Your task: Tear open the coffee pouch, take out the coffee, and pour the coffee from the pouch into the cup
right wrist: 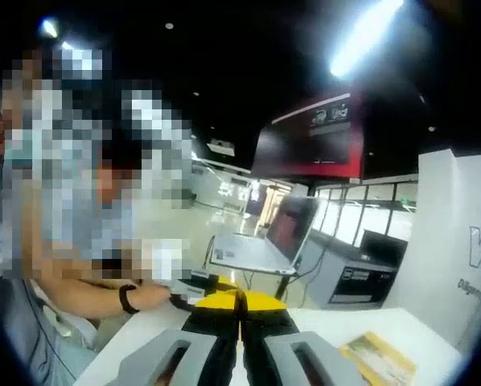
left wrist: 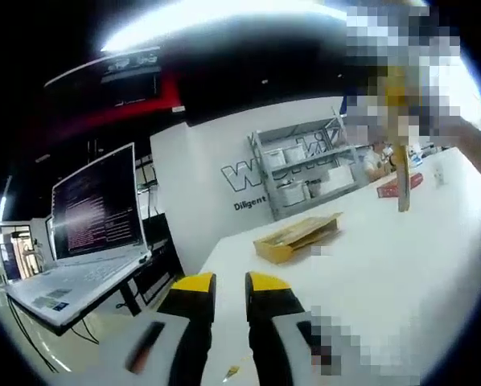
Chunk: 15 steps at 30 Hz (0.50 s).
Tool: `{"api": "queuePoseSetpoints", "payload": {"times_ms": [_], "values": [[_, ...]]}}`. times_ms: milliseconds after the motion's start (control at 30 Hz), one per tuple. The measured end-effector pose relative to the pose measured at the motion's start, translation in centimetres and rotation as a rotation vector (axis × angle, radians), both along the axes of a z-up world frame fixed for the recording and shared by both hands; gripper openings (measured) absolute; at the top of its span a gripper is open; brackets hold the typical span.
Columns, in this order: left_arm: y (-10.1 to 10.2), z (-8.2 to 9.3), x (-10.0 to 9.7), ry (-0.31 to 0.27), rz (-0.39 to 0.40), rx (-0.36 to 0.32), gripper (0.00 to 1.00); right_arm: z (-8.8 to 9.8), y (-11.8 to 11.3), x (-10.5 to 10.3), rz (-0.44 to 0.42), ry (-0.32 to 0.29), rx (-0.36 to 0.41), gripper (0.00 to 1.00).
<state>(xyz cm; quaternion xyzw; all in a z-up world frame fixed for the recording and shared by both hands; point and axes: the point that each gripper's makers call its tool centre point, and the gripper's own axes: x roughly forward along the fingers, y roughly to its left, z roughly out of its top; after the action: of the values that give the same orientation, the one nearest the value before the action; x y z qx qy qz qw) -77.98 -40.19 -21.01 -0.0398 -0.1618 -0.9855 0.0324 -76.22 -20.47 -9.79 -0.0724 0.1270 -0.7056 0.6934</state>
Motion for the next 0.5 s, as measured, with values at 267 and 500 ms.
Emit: {"api": "queuePoseSetpoints", "payload": {"times_ms": [267,500], "values": [[11.1,1.3,-2.5,-0.044,-0.427,0.03,0.17,-0.4,4.4,-1.0,-0.064,0.0,0.011,0.01],[17.7,3.0,-7.2,-0.083,-0.564,-0.135,0.22,-0.9,9.0,-2.4,-0.136,-0.011,0.017,0.01]]}}
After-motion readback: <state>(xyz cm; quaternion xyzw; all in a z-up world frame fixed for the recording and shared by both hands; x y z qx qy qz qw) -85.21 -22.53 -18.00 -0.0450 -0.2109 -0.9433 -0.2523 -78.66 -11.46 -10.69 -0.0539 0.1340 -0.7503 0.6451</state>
